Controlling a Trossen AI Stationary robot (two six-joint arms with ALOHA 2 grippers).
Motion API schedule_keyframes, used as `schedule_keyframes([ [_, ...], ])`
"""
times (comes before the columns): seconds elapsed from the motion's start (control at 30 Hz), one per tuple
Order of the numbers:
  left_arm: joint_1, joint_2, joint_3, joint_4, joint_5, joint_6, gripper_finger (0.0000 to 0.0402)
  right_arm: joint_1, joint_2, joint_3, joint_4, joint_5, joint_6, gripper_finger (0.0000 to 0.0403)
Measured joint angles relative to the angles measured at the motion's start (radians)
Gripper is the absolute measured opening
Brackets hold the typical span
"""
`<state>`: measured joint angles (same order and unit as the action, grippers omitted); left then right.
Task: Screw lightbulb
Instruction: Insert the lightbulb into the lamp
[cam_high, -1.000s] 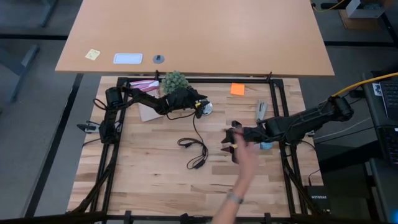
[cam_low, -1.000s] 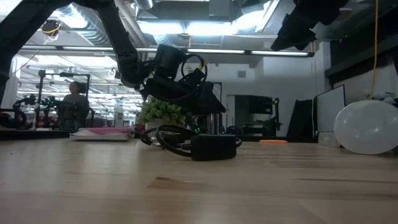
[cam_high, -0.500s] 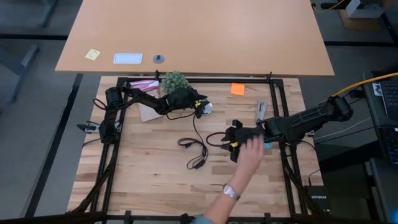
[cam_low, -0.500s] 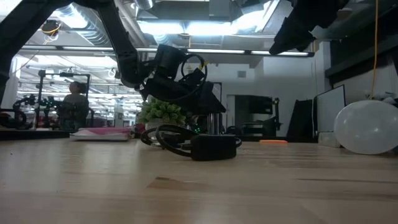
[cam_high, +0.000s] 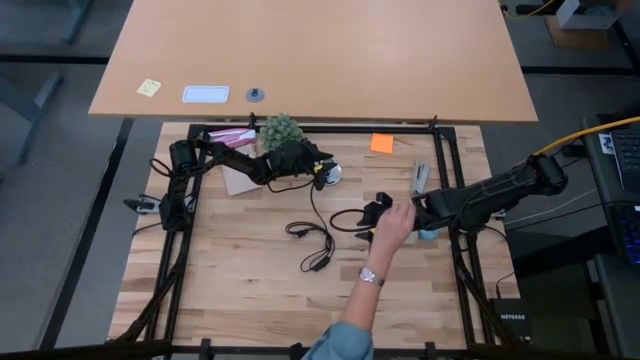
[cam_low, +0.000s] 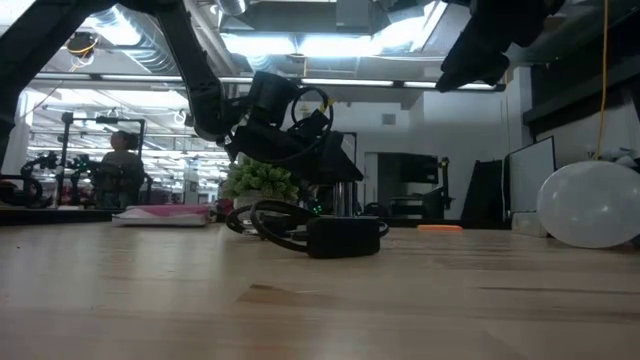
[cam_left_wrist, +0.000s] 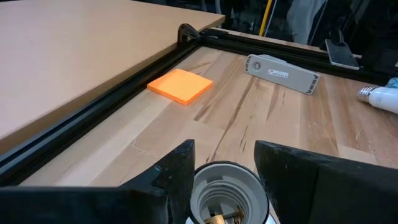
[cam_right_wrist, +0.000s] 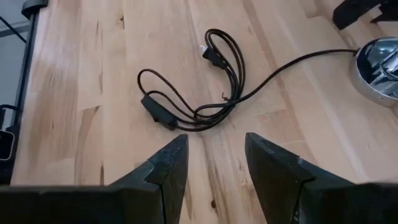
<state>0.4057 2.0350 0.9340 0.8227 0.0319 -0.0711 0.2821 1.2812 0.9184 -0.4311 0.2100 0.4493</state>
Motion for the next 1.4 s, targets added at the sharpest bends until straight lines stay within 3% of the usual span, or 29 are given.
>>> schedule_keyframes([
  [0.7,0.000,0.000,0.000,0.000,0.000,0.000,0.0157,-0.001,0.001,0.000,-0.015,0.016,0.041,0.0166],
  [0.93,0.000,0.000,0.000,0.000,0.000,0.000,0.0157,-0.001,-0.022,0.000,-0.029,0.096,0.036,0.0166],
  [1.13,0.000,0.000,0.000,0.000,0.000,0.000,0.0157,-0.001,-0.129,0.000,-0.130,0.096,0.014,0.0166],
  [1.4,0.000,0.000,0.000,0.000,0.000,0.000,0.0157,-0.001,-0.283,0.000,-0.422,0.102,0.016,0.0166],
])
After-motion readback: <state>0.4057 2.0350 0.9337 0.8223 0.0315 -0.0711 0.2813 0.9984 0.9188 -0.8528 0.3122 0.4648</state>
